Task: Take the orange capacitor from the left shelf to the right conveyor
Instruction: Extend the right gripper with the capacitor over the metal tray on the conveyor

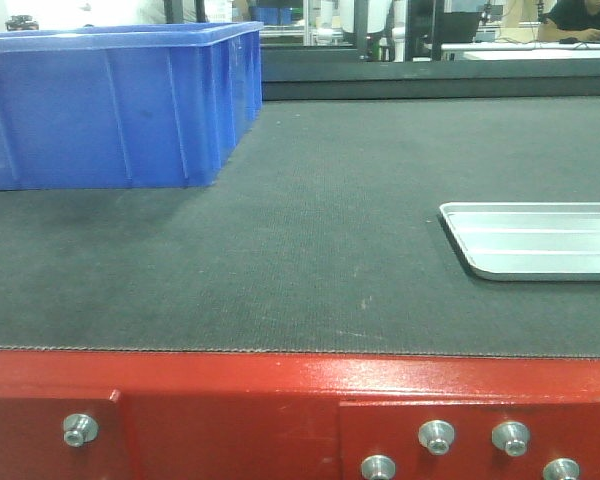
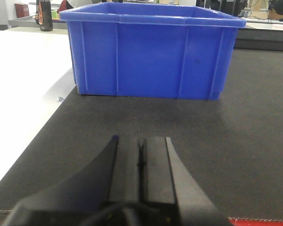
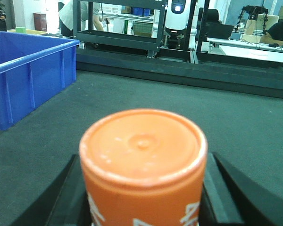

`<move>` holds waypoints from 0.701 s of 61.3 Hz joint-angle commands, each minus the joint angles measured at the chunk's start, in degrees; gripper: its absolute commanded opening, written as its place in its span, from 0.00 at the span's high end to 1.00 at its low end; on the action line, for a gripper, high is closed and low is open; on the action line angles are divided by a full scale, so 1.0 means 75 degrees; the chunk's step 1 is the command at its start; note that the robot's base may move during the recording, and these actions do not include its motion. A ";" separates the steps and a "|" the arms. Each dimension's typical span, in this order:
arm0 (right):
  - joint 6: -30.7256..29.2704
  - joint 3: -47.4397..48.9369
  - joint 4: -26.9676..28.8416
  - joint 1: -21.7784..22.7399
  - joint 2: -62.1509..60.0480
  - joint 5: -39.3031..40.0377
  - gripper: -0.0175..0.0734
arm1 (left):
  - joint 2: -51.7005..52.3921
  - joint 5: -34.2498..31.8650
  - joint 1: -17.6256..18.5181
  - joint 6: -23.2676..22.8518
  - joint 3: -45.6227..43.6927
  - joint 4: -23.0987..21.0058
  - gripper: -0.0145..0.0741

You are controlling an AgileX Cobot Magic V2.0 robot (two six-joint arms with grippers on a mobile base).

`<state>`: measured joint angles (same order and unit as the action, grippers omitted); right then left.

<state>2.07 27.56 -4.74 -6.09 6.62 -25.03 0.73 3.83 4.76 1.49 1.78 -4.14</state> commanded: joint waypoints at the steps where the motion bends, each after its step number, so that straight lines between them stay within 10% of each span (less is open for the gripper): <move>1: -0.0012 0.0231 -0.0077 0.0036 0.0135 0.0681 0.67 | 0.0087 -0.0693 -0.0018 -0.0013 -0.0024 -0.0014 0.98; 43: -0.0012 0.0231 -0.0067 0.0036 0.0461 0.0923 0.70 | 0.0087 -0.0693 -0.0018 -0.0013 -0.0024 -0.0014 0.98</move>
<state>2.07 27.56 -4.74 -6.09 7.08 -24.79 0.73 3.83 4.76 1.49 1.78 -4.14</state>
